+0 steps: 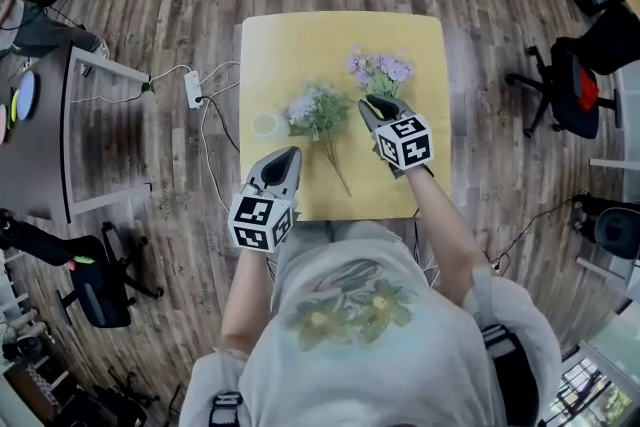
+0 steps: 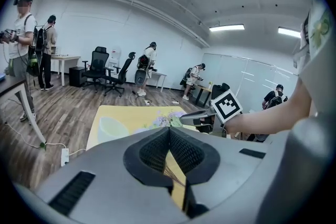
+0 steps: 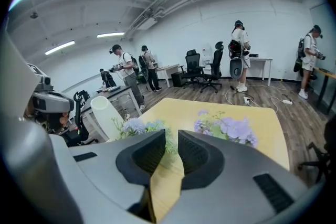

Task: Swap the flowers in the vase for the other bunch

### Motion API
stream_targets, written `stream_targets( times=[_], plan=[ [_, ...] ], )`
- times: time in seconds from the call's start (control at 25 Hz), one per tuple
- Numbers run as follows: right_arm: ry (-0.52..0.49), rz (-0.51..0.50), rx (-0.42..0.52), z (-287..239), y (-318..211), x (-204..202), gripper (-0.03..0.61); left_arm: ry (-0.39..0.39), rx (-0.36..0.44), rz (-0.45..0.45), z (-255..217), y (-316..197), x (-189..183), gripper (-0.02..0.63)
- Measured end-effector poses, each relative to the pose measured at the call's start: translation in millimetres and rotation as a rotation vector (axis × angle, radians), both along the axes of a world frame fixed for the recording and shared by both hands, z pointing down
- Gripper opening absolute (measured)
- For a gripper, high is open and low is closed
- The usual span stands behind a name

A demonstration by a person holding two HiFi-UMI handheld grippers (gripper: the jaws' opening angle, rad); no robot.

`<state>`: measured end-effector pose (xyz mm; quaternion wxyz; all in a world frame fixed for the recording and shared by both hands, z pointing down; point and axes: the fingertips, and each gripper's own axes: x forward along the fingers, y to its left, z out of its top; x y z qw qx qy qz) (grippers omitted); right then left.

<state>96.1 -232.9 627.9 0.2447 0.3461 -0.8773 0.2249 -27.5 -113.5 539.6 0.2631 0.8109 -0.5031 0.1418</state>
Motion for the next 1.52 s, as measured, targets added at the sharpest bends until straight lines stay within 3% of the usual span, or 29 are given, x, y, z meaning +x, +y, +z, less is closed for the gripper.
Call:
stream_targets(
  times=[0.52,0.76,1.12,1.36,1.52],
  plan=[
    [0.022,0.224,-0.019,0,-35,74,0.184,0.021,0.008,0.108,-5,-24,47,0.017],
    [0.026,0.274,-0.113,29,-53,88,0.219,-0.001,-0.006,0.133,4,-34,61,0.017],
    [0.053,0.347,-0.224,69,-79,95,0.227,-0.001,-0.036,0.168,17,-44,76,0.017],
    [0.174,0.381,-0.281,97,-102,86,0.229,-0.003,-0.062,0.174,26,-50,68,0.017],
    [0.198,0.397,-0.349,123,-104,86,0.227,-0.002,-0.075,0.165,35,-49,66,0.017]
  ],
)
